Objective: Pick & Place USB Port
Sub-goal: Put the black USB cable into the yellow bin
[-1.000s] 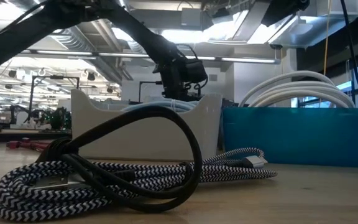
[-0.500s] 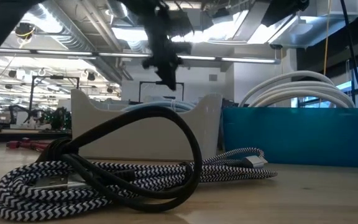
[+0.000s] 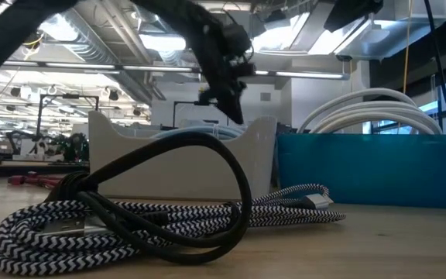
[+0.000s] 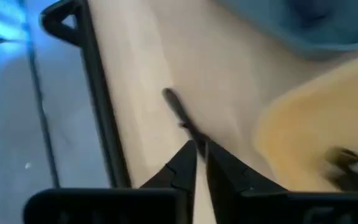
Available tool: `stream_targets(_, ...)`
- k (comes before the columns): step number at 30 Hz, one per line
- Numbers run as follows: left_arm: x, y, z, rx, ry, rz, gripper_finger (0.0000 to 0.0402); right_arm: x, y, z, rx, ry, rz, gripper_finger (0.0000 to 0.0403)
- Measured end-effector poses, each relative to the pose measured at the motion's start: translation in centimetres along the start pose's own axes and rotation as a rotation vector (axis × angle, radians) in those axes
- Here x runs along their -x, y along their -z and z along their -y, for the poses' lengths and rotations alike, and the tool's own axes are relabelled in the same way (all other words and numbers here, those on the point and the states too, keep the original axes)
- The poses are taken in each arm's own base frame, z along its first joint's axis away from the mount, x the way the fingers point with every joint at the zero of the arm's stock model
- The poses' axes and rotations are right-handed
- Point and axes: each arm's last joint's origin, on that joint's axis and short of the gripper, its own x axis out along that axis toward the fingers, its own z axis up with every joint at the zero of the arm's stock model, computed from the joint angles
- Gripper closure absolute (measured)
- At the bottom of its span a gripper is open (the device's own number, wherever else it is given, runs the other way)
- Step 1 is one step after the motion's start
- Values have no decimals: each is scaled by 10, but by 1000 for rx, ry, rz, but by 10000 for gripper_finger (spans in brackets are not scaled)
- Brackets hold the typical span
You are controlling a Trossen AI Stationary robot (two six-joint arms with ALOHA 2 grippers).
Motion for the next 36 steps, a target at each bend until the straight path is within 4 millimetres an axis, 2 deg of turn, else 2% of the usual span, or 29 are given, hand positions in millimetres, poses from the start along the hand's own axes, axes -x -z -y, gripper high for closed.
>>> stream_targets(5, -36, 3, -13, 28, -113, -86, 317, 0, 0, 0, -3, -9, 0, 237)
stream_targets(11, -64, 2, -23, 97, -84, -114, 263, 0, -1, -1, -6, -12, 9, 237)
stream_targets(14, -68, -2, -24, 164, 1, -85, 247, 0, -2, -1, -4, -12, 11, 237)
stream_targets(25, -80, -6, -24, 291, 76, -74, 251, 0, -2, -1, -4, -13, 11, 237)
stream_targets(36, -112, 1, -13, 327, 108, -114, 256, 0, -1, -2, -4, -47, 0, 237)
